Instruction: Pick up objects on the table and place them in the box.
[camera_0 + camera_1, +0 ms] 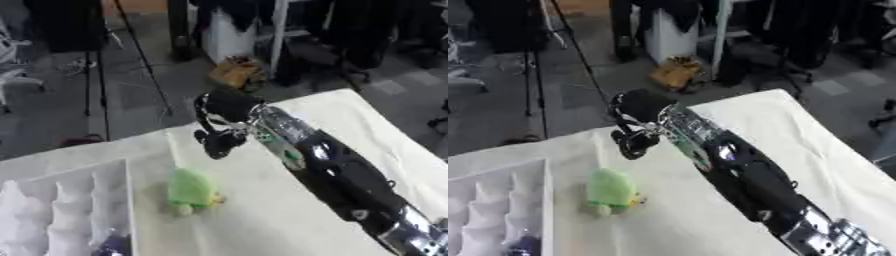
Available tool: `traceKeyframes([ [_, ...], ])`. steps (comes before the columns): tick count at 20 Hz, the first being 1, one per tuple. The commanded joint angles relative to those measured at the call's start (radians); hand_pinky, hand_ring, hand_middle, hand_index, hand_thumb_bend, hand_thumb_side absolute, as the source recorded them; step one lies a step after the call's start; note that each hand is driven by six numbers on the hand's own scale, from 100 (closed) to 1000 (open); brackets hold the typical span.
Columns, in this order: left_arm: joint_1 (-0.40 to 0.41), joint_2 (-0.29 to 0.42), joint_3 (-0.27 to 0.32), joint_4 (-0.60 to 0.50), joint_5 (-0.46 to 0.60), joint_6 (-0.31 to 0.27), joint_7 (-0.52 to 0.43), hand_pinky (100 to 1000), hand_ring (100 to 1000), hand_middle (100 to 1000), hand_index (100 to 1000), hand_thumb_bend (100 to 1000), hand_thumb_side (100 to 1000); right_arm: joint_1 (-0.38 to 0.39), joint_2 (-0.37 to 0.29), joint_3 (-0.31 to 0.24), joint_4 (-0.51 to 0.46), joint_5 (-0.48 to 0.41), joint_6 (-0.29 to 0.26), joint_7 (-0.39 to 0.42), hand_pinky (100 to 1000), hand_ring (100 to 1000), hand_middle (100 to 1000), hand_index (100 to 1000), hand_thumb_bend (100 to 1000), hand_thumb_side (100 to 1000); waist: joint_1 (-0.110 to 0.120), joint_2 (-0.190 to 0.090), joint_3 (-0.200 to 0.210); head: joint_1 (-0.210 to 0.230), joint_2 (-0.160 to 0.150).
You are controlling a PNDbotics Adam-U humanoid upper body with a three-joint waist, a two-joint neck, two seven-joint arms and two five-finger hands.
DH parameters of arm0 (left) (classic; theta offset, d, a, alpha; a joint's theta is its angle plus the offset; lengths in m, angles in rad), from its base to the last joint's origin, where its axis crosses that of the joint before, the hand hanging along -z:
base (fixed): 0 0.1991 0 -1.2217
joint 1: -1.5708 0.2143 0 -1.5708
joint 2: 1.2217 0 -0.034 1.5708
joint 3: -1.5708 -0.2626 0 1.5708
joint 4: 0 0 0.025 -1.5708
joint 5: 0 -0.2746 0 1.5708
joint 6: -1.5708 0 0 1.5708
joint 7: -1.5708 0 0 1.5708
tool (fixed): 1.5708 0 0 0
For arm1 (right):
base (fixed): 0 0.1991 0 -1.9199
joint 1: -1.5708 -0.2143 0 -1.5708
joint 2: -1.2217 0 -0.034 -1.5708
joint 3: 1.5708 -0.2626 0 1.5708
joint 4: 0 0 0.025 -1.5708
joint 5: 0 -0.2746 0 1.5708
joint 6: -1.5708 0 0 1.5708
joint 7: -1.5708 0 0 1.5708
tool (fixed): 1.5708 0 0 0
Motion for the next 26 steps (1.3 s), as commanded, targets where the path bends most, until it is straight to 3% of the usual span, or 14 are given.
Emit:
traceKeyframes([
  [1,-0.027,0.031,0.002,-0.02,0.001,0.004,-0.001,965,847,808,740,468,825,-0.036,0.009,0.021,-0.061,-0.006,-0.061,0.045,635,671,628,402,215,323,-0.042,-0.021,0.023,-0.008,-0.016],
  [6,-0.056,0.038,-0.007,-0.02,0.009,0.007,-0.01,963,846,807,742,477,818,-0.06,0.052,0.049,-0.097,-0.008,-0.14,0.103,659,685,637,408,225,327,-0.075,-0.031,0.059,-0.02,-0.019],
  [12,-0.075,0.039,-0.016,-0.02,0.02,0.009,-0.023,962,846,808,743,480,815,-0.072,0.1,0.079,-0.095,0.006,-0.215,0.139,672,690,642,411,229,331,-0.091,-0.035,0.08,-0.03,-0.022],
  [16,-0.088,0.034,-0.018,-0.02,0.024,0.01,-0.028,963,846,808,744,483,814,-0.063,0.158,0.136,-0.081,0.006,-0.319,0.166,713,707,664,455,256,370,-0.101,-0.026,0.085,-0.038,-0.026],
  [18,-0.09,0.033,-0.018,-0.02,0.025,0.01,-0.029,963,846,808,744,483,814,-0.063,0.168,0.141,-0.071,0.008,-0.345,0.177,731,722,684,503,289,396,-0.103,-0.025,0.085,-0.039,-0.026],
  [19,-0.092,0.032,-0.018,-0.02,0.026,0.01,-0.029,963,846,807,744,483,814,-0.062,0.176,0.152,-0.068,0.006,-0.362,0.19,826,798,788,752,506,543,-0.104,-0.023,0.084,-0.04,-0.028],
  [24,-0.097,0.031,-0.017,-0.02,0.026,0.011,-0.029,963,846,807,743,484,813,-0.062,0.189,0.155,-0.076,0.01,-0.384,0.224,842,812,807,824,552,556,-0.109,-0.021,0.081,-0.04,-0.032],
  [25,-0.098,0.032,-0.017,-0.02,0.026,0.011,-0.028,962,846,807,744,486,812,-0.062,0.187,0.156,-0.077,0.015,-0.383,0.229,881,841,850,933,607,583,-0.11,-0.022,0.08,-0.04,-0.033],
  [26,-0.099,0.033,-0.017,-0.02,0.026,0.011,-0.028,962,846,807,744,486,812,-0.061,0.185,0.156,-0.077,0.024,-0.381,0.241,881,841,850,933,607,583,-0.111,-0.023,0.079,-0.039,-0.033],
])
